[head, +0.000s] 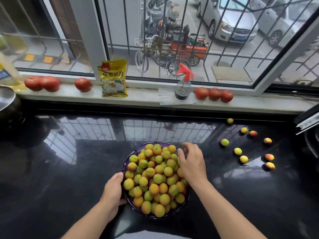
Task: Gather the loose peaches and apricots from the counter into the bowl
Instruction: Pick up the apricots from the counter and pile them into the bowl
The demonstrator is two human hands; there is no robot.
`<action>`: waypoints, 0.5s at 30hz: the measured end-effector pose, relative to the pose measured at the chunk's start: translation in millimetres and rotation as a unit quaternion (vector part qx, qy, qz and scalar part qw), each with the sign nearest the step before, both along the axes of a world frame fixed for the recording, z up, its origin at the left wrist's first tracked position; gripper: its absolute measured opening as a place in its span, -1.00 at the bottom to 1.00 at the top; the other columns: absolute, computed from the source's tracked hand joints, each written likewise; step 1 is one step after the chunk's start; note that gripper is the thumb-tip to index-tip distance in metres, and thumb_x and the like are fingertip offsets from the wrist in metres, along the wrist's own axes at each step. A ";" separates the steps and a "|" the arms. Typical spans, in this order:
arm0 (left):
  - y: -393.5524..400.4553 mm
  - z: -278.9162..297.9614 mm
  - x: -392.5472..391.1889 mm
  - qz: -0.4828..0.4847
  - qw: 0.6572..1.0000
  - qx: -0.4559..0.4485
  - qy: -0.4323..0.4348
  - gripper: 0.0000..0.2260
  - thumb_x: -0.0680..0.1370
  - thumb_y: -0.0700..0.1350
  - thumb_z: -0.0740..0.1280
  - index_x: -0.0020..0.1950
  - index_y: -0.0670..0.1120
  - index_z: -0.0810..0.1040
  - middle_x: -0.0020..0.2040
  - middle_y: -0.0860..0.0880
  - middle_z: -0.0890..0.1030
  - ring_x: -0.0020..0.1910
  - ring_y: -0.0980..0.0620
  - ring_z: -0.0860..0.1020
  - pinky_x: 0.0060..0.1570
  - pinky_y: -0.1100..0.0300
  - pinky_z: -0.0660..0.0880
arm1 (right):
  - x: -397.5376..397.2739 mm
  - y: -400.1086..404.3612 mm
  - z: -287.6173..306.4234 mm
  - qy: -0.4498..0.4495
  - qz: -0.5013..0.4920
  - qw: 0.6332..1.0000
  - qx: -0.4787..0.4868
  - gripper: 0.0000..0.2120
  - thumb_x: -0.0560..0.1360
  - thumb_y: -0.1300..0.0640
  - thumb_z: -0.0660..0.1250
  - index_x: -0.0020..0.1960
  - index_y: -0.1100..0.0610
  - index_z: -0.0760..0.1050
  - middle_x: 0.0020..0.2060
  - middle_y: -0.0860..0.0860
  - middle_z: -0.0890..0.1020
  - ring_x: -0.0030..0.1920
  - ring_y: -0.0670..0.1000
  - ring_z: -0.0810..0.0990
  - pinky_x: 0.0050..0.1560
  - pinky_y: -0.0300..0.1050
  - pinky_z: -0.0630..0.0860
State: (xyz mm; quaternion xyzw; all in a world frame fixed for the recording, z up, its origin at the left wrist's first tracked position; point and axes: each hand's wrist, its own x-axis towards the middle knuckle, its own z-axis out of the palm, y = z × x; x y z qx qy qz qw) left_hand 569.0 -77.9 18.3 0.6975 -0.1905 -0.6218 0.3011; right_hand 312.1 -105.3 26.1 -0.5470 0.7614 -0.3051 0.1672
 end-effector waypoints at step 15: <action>-7.2 -6.8 -16.0 0.043 0.998 0.026 -0.036 -0.70 0.71 -0.02 0.16 0.06 -0.05 0.68 -0.06 -0.15 0.75 0.02 -0.26 0.68 0.13 -0.32 0.58 | -166.0 -66.0 -37.9 0.058 -0.155 0.939 0.302 -0.32 0.59 0.14 0.22 0.64 -0.04 0.01 0.60 0.11 -0.09 0.25 0.33 0.51 0.20 0.06 0.45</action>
